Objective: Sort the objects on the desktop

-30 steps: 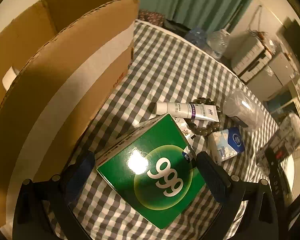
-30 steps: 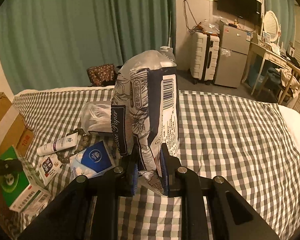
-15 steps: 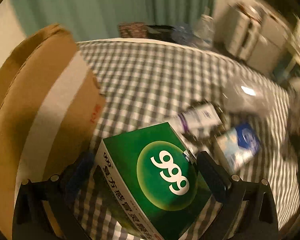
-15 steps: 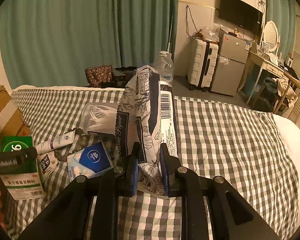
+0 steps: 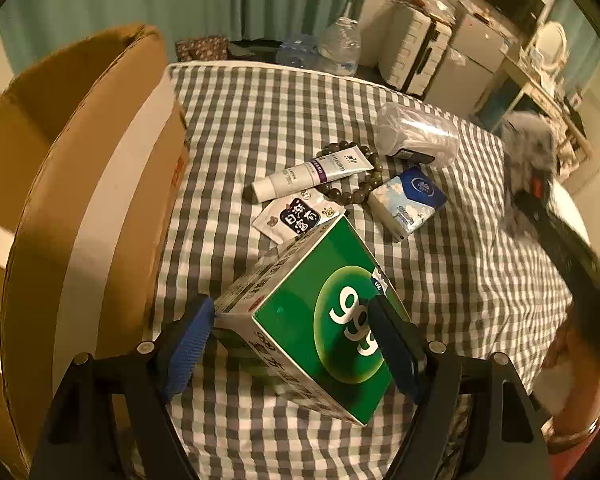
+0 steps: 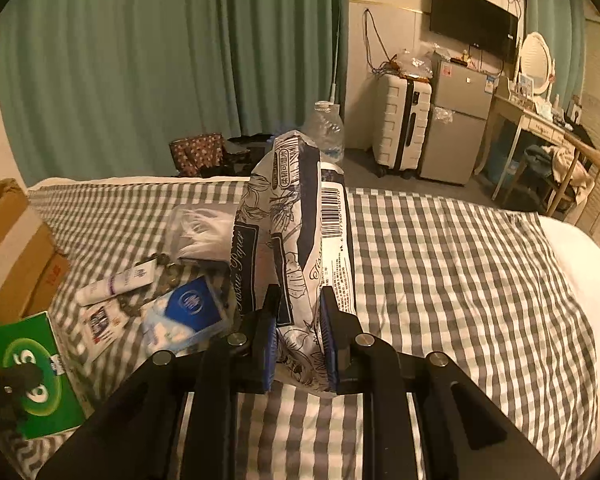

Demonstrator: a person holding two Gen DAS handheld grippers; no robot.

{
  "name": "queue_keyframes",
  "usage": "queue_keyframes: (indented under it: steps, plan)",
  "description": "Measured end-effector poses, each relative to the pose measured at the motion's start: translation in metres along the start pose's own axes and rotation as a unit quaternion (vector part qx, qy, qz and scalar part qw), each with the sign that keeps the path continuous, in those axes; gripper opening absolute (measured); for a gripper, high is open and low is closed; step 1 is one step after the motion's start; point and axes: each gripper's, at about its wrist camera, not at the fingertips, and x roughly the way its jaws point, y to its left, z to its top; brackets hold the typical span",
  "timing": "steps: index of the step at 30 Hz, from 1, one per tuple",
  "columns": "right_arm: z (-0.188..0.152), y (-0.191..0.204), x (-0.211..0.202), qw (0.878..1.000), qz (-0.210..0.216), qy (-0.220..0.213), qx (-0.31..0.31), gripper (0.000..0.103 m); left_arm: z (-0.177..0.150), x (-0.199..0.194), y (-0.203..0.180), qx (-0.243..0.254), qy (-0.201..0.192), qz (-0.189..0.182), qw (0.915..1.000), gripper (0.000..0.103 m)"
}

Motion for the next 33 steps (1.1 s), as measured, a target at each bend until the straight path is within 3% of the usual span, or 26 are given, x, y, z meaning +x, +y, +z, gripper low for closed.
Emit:
queue_keyframes:
  steps: [2,4,7,11,16,19,22,25,28,31,33]
  plan:
    - [-0.003,-0.003,-0.009,1.000,-0.004,-0.003,0.006,0.018,-0.004,-0.004,0.001,-0.009,0.000,-0.001,1.0000,0.083]
    - [-0.004,-0.011,-0.021,1.000,-0.002,-0.009,0.020,0.018,-0.009,-0.001,-0.003,-0.015,0.014,0.000,0.9998,0.095]
    - [-0.009,-0.018,-0.047,0.999,0.006,-0.020,0.039,0.018,-0.018,0.015,-0.005,-0.027,0.040,0.002,0.9988,0.103]
    - [-0.008,-0.026,-0.076,0.996,0.034,-0.027,0.078,0.018,-0.015,0.022,0.009,-0.068,-0.005,-0.016,0.9976,0.103]
    - [-0.016,-0.024,-0.092,0.994,0.048,-0.029,0.091,0.018,-0.010,0.033,0.029,-0.152,-0.018,-0.029,0.9879,0.103]
    - [-0.019,-0.026,-0.091,0.993,0.060,-0.020,0.100,0.018,0.000,0.035,0.022,-0.127,0.006,-0.021,0.9917,0.103]
    - [-0.020,-0.026,-0.090,0.993,0.061,-0.023,0.098,0.018,0.008,0.028,-0.001,-0.054,0.018,0.003,0.9984,0.102]
    - [-0.021,-0.032,-0.089,0.992,0.064,-0.025,0.103,0.018,0.001,0.011,-0.038,0.048,-0.017,0.022,0.9985,0.102]
    - [-0.023,-0.040,-0.086,0.990,0.071,-0.022,0.118,0.018,-0.007,0.001,-0.060,0.096,-0.035,0.037,0.9941,0.102]
    - [-0.025,-0.047,-0.084,0.989,0.072,-0.020,0.124,0.018,-0.005,-0.004,-0.057,0.081,-0.022,0.032,0.9959,0.102]
    - [-0.027,-0.051,-0.084,0.988,0.075,-0.020,0.133,0.018,-0.003,-0.005,-0.037,0.016,-0.005,0.013,0.9998,0.103]
